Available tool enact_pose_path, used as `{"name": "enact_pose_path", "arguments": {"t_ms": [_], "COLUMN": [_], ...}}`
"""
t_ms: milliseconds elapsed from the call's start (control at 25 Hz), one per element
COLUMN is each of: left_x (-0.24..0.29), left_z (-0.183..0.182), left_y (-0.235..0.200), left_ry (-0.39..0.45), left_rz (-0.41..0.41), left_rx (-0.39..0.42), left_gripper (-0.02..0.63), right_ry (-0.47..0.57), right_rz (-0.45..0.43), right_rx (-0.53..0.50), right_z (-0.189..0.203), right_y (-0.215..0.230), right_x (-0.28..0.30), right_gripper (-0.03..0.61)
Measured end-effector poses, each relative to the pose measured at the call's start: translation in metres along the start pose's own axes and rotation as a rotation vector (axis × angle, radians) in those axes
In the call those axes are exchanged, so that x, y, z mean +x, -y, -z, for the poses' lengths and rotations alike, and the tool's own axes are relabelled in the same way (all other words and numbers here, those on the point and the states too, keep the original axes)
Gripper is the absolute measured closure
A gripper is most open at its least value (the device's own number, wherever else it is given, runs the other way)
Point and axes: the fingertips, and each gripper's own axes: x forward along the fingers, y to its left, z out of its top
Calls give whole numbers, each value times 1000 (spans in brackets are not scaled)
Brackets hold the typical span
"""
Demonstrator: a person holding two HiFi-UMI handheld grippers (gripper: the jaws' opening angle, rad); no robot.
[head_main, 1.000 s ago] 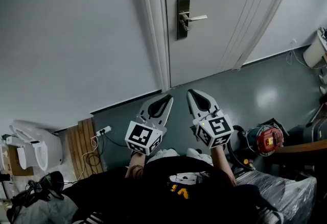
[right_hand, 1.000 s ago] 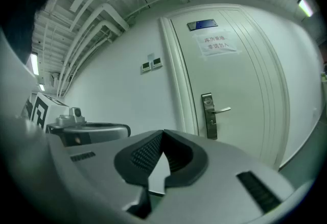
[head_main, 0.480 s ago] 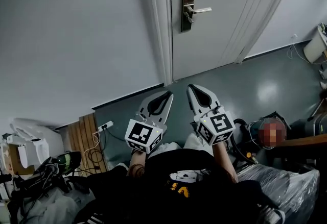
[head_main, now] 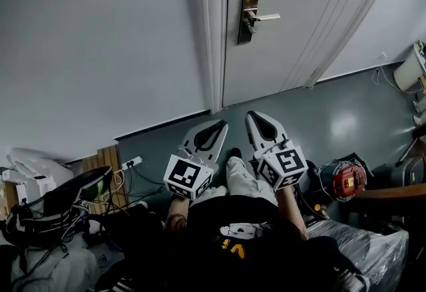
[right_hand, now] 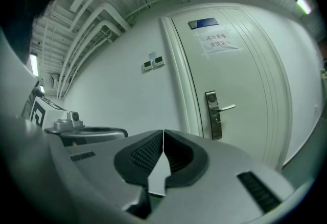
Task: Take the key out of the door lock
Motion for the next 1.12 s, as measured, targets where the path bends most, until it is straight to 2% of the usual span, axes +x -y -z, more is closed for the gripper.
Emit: {"name": "enact_pose_path", "arguments": {"t_ms": [280,560,1120], "left_x": [29,95,188], "left_z": [4,-4,4], "left_y": [-21,-52,-93], "left_ry": [-13,-14,-80], "left_rz": [-39,-59,-51], "left_rx": [6,7,-11], "left_gripper": [591,591,591], "right_ry": [14,19,-3], "right_rz": [-28,-55,-45], "right_rx": [16,60,142], "right_z": [-4,-18,-20], "right_y": [31,86,171], "right_x": [33,76,141], "right_gripper": [572,572,572]}}
